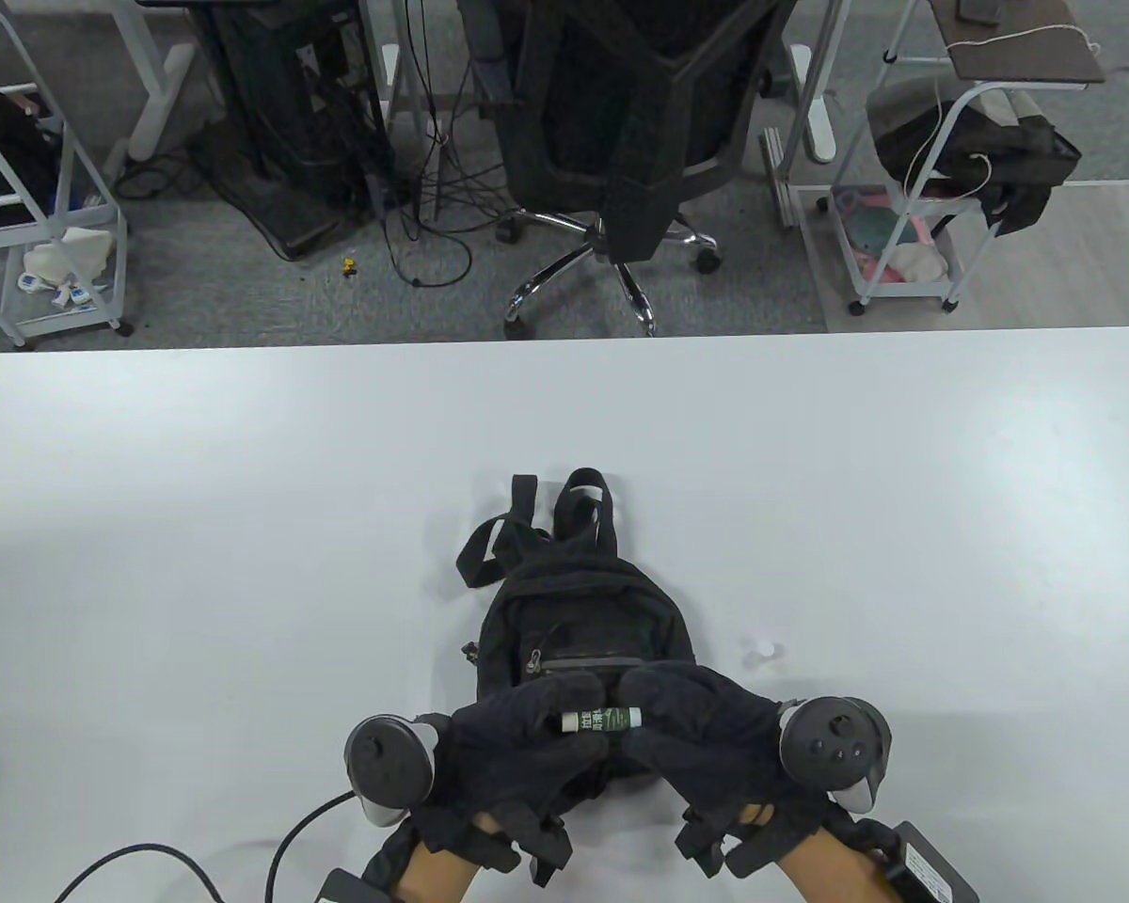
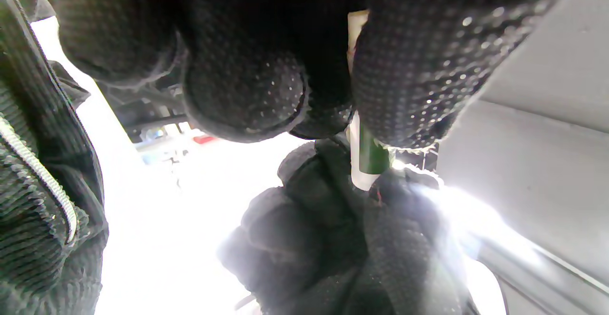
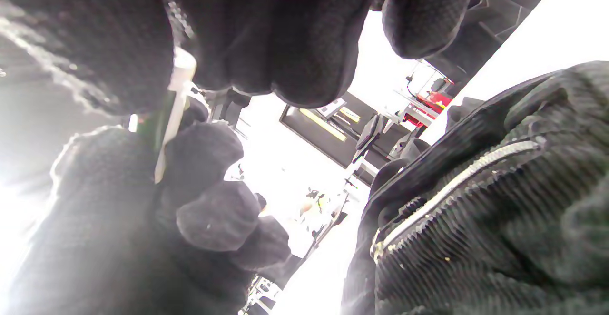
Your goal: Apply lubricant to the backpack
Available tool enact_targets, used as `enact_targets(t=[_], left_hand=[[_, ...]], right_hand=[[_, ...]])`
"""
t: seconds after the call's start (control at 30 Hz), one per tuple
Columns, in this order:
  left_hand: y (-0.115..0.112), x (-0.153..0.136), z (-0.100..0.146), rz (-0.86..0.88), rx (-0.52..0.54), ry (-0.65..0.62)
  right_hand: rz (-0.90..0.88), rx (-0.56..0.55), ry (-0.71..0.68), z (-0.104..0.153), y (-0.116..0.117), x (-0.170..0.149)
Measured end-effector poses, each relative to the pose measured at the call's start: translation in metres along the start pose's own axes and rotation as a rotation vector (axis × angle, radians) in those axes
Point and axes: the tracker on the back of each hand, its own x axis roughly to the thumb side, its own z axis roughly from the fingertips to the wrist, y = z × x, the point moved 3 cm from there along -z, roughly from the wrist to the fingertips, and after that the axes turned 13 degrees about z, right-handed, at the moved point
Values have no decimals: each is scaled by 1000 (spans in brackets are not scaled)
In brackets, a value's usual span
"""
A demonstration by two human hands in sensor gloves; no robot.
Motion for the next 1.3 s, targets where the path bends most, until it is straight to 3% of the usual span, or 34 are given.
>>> enact_targets(t=[0.27,0.6,1.3], left_hand=[[2,-2,-1,10,4,9],[1,-2,-1,5,-12,16],[-1,-4,-2,7,-27,26]], right_hand=[[190,-58,-104,1,-9,13],[84,50,-51,-4,1,1],[132,35,-88,-3,-2,6]])
